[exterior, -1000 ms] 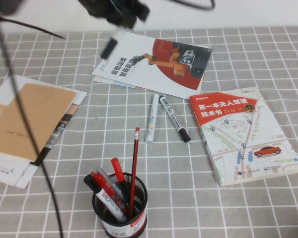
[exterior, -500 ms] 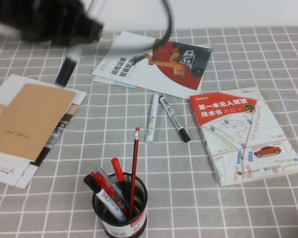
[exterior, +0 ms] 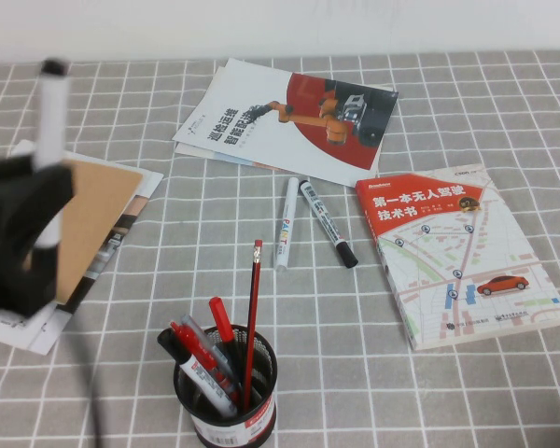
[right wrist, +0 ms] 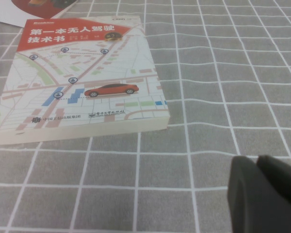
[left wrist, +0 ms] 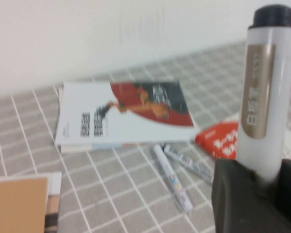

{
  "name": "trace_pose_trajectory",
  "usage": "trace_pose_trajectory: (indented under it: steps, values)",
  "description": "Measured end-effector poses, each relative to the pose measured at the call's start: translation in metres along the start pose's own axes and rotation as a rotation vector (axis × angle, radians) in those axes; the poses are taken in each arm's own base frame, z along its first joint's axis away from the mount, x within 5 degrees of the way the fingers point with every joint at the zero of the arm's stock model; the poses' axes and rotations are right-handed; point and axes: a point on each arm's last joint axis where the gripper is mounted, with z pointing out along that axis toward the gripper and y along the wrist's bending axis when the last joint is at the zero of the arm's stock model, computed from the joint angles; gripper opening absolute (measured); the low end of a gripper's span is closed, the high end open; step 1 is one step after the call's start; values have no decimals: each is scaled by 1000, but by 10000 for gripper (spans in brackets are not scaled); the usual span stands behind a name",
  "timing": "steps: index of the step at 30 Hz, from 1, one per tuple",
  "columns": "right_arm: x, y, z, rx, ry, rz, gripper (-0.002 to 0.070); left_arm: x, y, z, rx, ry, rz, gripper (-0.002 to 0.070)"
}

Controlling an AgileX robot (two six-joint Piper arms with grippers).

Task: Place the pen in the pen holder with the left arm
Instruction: Place the pen onto the pen holder

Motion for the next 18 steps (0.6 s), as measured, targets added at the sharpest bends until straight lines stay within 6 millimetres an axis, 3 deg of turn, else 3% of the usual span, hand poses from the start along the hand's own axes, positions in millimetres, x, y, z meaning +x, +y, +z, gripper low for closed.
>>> trace_pose_trajectory:
  steps: [3, 8, 18]
  values:
    - [0, 0, 0, 0, 0, 0, -15, 21, -1, -15, -8, -98, -20, 118]
    - [0, 0, 0, 0, 0, 0, -15, 55, -2, -25, -22, -194, -51, 118]
    - [0, 0, 0, 0, 0, 0, -15, 96, 0, -15, -42, -176, -64, 118]
